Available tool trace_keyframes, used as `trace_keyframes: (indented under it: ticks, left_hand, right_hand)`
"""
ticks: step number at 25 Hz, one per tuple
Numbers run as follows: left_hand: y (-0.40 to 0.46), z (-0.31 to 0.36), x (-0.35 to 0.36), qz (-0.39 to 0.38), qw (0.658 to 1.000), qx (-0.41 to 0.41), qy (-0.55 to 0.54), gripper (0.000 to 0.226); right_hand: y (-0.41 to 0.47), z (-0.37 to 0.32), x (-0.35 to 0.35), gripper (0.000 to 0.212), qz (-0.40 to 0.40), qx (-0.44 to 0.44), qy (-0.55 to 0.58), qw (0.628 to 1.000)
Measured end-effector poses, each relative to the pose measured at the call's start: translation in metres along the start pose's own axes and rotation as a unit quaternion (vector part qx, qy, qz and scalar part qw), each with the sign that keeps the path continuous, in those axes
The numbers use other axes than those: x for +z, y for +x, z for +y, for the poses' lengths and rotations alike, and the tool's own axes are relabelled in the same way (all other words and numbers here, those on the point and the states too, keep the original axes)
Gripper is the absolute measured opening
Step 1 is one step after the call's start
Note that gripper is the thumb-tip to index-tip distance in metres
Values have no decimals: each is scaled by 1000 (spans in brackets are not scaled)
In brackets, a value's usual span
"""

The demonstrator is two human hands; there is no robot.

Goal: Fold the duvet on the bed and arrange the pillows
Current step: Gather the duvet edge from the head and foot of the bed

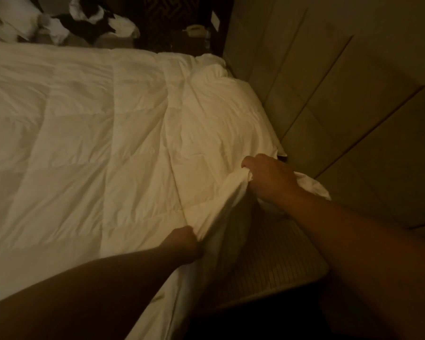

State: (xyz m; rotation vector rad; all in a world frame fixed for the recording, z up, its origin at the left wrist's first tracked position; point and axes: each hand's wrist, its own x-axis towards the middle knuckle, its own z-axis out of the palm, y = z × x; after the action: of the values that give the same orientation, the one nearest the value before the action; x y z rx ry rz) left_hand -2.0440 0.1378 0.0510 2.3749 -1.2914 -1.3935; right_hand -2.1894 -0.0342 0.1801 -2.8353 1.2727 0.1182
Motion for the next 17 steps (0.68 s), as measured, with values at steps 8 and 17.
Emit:
trace_keyframes:
  ticks: [8, 17]
  left_hand:
    - [53, 12, -95, 73, 985, 33, 155, 32]
    - [201, 88, -206, 217, 957, -38, 192, 35]
  right_hand:
    - [41, 68, 34, 33, -77, -25, -176, 981]
    - [198, 136, 90, 30, -18, 104, -105, 989]
